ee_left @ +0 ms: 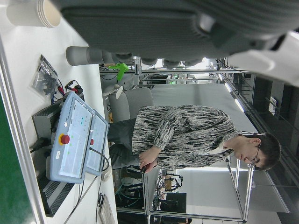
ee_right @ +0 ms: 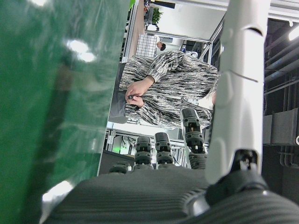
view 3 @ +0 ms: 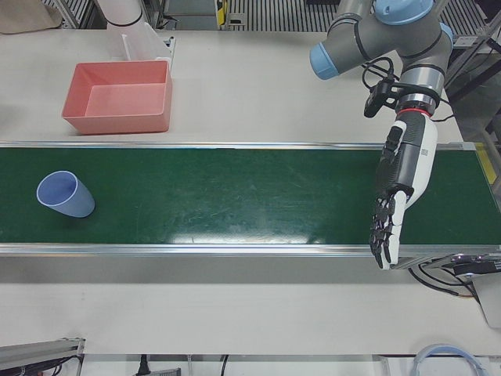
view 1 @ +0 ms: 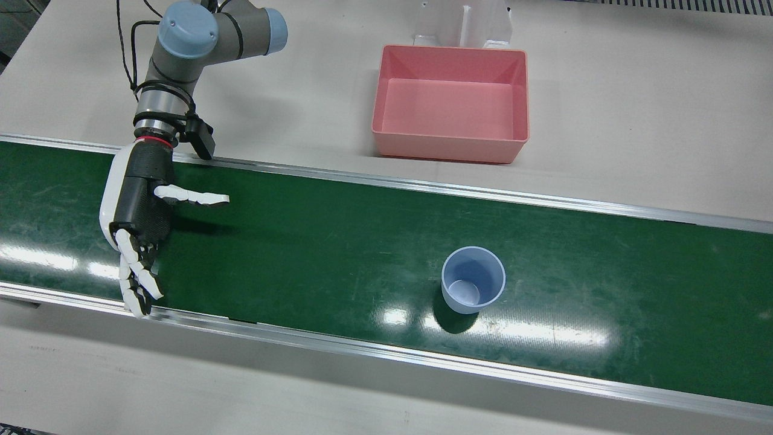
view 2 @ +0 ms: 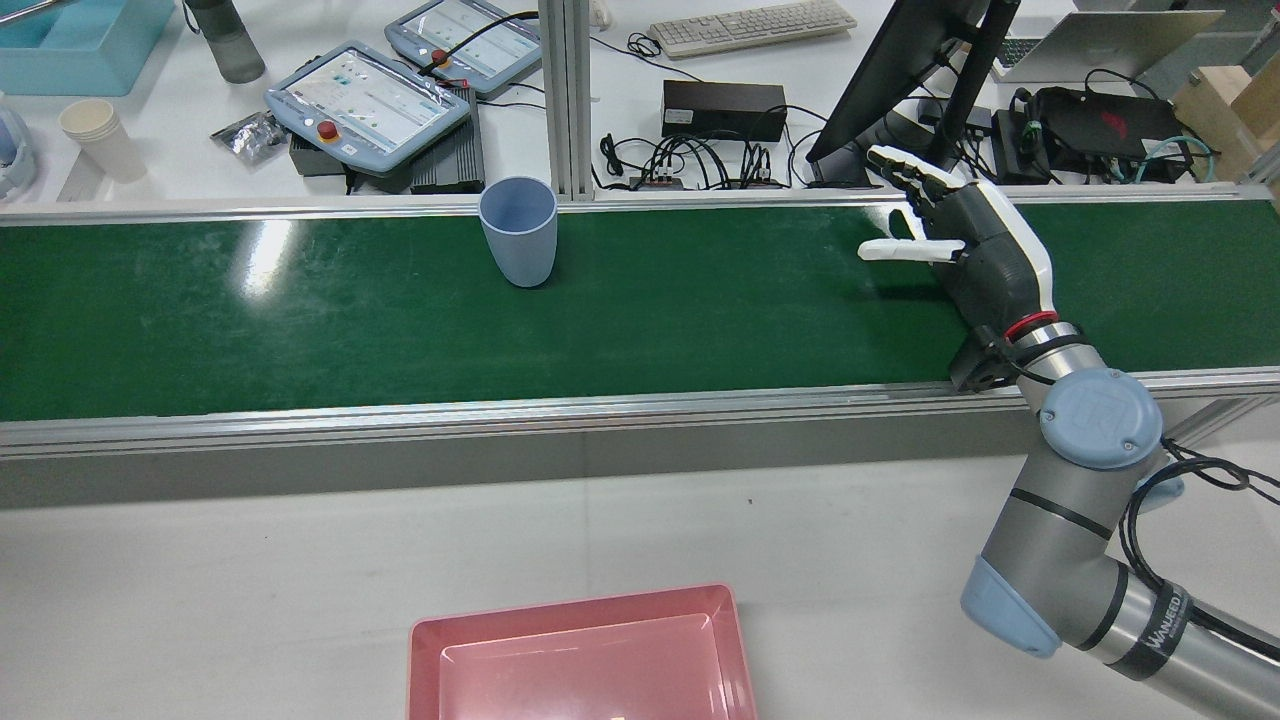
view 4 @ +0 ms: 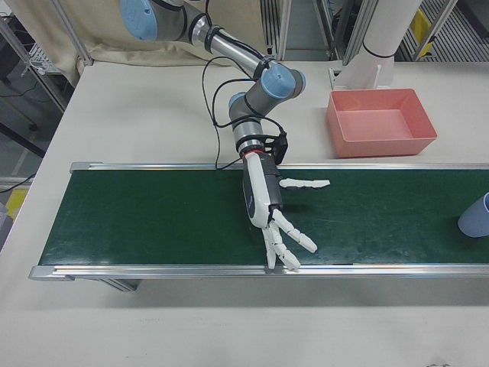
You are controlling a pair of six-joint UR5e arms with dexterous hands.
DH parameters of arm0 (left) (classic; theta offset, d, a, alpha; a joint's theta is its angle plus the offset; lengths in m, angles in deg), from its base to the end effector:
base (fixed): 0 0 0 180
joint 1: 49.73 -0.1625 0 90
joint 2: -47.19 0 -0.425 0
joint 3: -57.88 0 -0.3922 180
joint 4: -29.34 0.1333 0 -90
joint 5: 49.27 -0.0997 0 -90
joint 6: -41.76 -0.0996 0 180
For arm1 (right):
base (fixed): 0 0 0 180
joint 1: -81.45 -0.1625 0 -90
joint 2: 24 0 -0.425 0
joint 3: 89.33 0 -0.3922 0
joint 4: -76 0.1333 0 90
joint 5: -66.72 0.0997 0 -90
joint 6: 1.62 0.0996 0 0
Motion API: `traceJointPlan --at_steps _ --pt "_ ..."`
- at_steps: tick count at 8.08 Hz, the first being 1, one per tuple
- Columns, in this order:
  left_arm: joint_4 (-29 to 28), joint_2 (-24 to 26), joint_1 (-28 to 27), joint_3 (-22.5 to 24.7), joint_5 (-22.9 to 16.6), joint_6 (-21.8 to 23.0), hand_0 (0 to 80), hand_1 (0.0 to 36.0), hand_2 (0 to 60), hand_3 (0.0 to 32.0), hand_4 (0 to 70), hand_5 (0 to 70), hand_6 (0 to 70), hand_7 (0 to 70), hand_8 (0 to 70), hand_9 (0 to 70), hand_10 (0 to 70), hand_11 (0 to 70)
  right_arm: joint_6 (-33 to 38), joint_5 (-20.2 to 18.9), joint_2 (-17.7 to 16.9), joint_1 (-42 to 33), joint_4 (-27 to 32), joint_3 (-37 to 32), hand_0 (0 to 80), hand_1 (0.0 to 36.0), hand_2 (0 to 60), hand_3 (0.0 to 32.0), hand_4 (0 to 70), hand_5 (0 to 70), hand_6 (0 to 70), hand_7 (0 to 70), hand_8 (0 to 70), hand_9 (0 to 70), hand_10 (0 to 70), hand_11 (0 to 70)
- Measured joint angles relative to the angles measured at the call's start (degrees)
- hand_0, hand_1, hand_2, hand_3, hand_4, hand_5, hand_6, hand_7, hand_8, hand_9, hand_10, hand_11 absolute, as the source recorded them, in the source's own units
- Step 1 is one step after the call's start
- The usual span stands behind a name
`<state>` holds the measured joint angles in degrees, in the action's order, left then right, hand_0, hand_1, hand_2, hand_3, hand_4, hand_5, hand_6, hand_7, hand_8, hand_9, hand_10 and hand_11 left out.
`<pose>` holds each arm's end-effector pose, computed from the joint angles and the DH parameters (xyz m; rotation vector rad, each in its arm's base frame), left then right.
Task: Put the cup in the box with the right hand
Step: 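Keep the right hand open as the light blue cup arrives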
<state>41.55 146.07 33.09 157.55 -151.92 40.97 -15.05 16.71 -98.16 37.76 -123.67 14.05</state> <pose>-0.0425 -0.5547 0.5460 -0.3335 2.1390 -1.9069 -0.2615 -0.5226 0.4656 0.0262 -2.2508 1.9678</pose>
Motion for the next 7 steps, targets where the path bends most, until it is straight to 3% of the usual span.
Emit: traceJointPlan --at_steps 7 --pt "0.0 0.0 0.0 0.0 0.0 0.0 0.0 0.0 0.0 0.0 0.0 0.0 0.0 0.0 0.0 0.0 0.0 0.0 0.0 0.1 0.0 0.0 0.0 -0.9 60.3 24.9 0.0 0.0 8.3 8.3 7.5 22.6 9.8 15.0 0.7 3.4"
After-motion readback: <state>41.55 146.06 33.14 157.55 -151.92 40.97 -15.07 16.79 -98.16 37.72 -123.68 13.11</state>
